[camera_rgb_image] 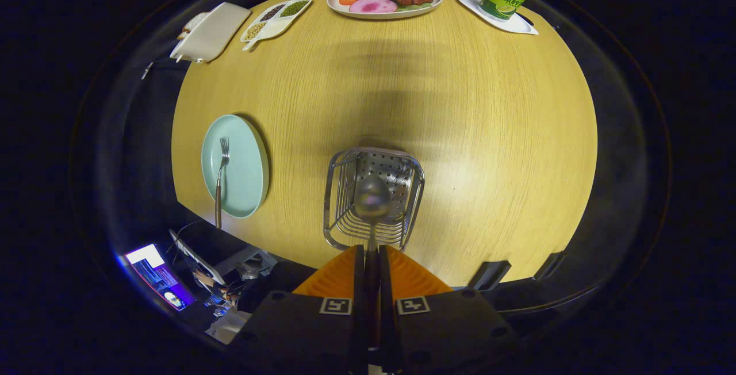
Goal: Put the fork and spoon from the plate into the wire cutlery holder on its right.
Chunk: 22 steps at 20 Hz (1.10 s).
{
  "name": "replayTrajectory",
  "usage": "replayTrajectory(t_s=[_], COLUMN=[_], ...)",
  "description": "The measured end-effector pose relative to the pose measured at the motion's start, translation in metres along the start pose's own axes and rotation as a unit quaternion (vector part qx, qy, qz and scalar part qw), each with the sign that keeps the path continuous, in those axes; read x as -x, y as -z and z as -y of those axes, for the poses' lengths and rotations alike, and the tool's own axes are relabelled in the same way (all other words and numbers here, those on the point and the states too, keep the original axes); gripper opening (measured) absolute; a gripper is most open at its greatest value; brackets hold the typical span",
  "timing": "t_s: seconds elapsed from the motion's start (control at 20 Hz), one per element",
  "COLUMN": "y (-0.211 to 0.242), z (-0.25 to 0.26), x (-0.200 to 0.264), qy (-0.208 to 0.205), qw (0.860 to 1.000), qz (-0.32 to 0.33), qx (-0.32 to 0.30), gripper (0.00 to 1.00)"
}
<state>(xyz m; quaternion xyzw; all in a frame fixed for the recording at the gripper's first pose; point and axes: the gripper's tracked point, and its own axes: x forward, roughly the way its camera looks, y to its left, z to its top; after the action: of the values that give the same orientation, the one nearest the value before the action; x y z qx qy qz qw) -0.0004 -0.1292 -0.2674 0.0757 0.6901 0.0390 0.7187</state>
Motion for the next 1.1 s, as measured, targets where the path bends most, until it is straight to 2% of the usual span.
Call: replayTrajectory(t_s=[0.1, 0.15, 0.2, 0.25, 0.4, 0.65, 0.9, 1.1], y=[-0.007, -0.012, -0.016, -0.021, -0.033, -0.038, -0.029, -0.033], z=[0.003, 0.002, -0.001, -0.007, -0.015, -0.039, -0.073, -0.096], x=[0.006, 0.01, 0.016, 0.022, 0.04, 0.071, 0.087, 0.089], qy=[0.0, -0.004, -0.016, -0.034, -0.059, -0.07, -0.064, -0.057], qw=[1.0, 1.0, 0.999, 0.998, 0.991, 0.976, 0.958, 0.937], qz=[0.015, 0.025, 0.038, 0.052, 0.104, 0.201, 0.28, 0.345], qx=[-0.006, -0.01, -0.017, -0.03, -0.056, -0.041, -0.012, -0.016], gripper=[0.37, 0.61, 0.74, 0.94, 0.99, 0.99, 0.99, 0.99])
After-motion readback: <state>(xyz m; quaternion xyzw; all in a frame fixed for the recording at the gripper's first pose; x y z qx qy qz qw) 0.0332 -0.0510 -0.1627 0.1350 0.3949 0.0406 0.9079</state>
